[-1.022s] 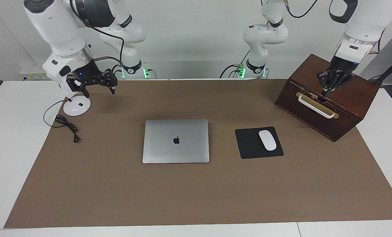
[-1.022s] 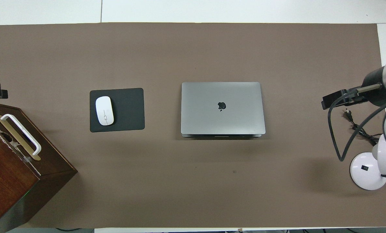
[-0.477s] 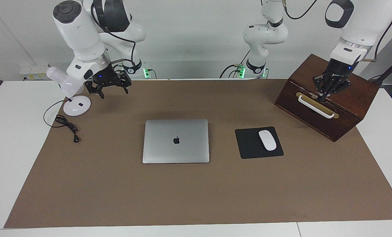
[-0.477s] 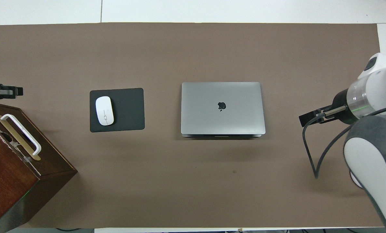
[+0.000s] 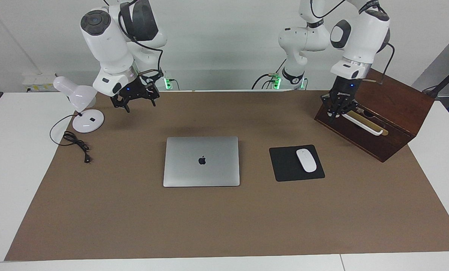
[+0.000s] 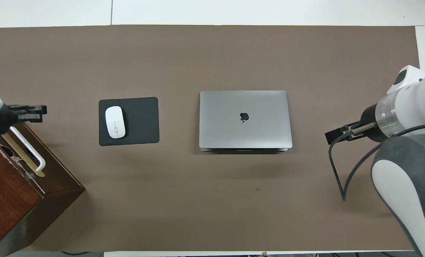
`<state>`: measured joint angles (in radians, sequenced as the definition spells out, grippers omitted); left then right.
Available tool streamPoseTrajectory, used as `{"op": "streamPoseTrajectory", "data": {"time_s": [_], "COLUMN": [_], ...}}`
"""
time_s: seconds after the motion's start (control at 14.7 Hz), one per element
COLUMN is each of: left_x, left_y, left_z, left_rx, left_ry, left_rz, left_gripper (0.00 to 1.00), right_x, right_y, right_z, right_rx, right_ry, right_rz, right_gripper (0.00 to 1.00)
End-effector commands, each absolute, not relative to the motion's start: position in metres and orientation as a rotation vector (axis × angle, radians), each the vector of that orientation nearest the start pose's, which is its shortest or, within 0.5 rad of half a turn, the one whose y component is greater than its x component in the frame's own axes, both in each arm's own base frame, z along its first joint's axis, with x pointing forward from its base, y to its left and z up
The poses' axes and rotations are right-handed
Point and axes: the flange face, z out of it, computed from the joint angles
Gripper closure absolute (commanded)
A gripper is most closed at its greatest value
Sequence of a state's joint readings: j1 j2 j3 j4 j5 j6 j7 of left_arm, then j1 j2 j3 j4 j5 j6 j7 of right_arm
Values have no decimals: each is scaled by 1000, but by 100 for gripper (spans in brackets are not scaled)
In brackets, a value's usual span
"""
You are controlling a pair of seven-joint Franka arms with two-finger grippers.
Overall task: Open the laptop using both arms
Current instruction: 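Move the right gripper toward the laptop while the left gripper advances, then place the right gripper at the laptop lid while the left gripper approaches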
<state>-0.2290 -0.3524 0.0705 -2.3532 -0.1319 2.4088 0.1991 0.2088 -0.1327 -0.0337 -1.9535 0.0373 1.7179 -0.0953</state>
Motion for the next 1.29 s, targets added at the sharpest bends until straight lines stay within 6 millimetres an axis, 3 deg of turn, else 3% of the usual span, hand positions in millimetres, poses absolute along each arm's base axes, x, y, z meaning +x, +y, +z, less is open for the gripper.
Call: {"op": "streamPoseTrajectory", "data": {"time_s": [0.0, 0.34, 0.68, 1.02, 1.23], "left_x": [434, 398, 372, 361, 359], "left_y": [-108, -154, -190, -217, -231], "left_z": [484, 464, 441, 420, 396], "left_rx": [-3145, -3112, -3064, -3029, -2995], "left_ry": [571, 760, 896, 991, 1027], "left_rz": [-802, -888, -1012, -1061, -1106], "left_gripper": [100, 100, 100, 100, 100], "right_x": [486, 468, 462, 428, 423], "right_y": [109, 158, 175, 217, 220], "right_z": [513, 481, 454, 408, 391], "right_rx": [-3064, -3129, -3100, -3088, -3075], "right_ry": [-496, -777, -871, -1202, -1278], "right_rz": [113, 30, -25, -68, -131], "right_gripper": [2, 4, 0, 0, 0]}}
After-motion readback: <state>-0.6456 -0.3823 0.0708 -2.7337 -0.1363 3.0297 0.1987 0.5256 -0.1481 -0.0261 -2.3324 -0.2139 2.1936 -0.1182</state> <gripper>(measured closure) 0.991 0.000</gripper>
